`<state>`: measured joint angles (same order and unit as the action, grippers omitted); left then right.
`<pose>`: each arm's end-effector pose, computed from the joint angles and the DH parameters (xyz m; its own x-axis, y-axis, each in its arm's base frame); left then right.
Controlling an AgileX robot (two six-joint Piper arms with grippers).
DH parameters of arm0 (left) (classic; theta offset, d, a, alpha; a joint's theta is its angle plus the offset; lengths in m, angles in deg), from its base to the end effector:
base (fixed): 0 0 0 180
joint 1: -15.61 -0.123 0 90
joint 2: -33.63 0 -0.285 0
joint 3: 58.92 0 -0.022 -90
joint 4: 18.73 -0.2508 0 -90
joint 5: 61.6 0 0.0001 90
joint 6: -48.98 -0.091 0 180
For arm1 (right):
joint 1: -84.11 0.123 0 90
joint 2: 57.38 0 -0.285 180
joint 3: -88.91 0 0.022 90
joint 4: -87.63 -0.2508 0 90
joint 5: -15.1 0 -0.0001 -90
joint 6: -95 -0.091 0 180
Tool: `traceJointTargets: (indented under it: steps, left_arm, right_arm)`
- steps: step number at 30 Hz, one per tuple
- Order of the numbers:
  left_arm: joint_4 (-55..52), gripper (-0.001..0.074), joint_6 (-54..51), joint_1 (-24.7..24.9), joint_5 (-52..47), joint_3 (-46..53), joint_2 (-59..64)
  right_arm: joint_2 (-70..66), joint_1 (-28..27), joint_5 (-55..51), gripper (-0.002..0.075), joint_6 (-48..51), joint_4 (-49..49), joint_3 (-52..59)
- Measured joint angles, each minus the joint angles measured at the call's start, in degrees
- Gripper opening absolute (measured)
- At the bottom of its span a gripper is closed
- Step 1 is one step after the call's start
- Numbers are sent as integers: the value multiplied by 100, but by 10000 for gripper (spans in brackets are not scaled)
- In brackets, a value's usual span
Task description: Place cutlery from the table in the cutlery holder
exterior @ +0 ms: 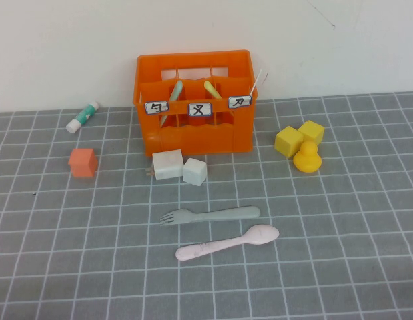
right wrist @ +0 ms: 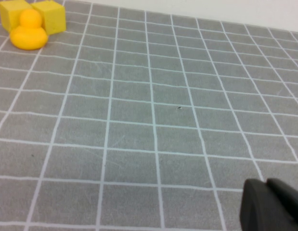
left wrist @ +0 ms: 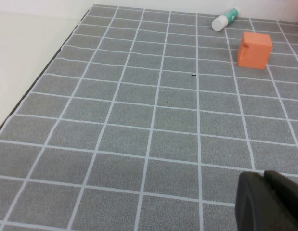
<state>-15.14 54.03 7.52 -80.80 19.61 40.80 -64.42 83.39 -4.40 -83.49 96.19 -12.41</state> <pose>0.0533 0.0057 0.1759 -0.2335 -0.1814 -0.9553 -0.1570 0.9766 -0.1471 0.0533 -0.0052 0.1749 -0.2656 -0.1630 -0.9502 0.0165 0.9847 -0.1735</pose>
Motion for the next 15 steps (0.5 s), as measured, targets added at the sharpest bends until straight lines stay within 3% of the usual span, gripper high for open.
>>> traceJointTargets:
  steps: [4, 10, 15]
  left_arm:
    - [0, -1, 0, 0, 0, 0, 0]
    - [0, -1, 0, 0, 0, 0, 0]
    - [0, -1, 0, 0, 0, 0, 0]
  right_arm:
    - [0, 0, 64, -3, -667, -524, 0]
    - [0, 0, 271, -3, -2608, -2732, 10]
    - [0, 0, 323, -3, -2526, -2799, 10]
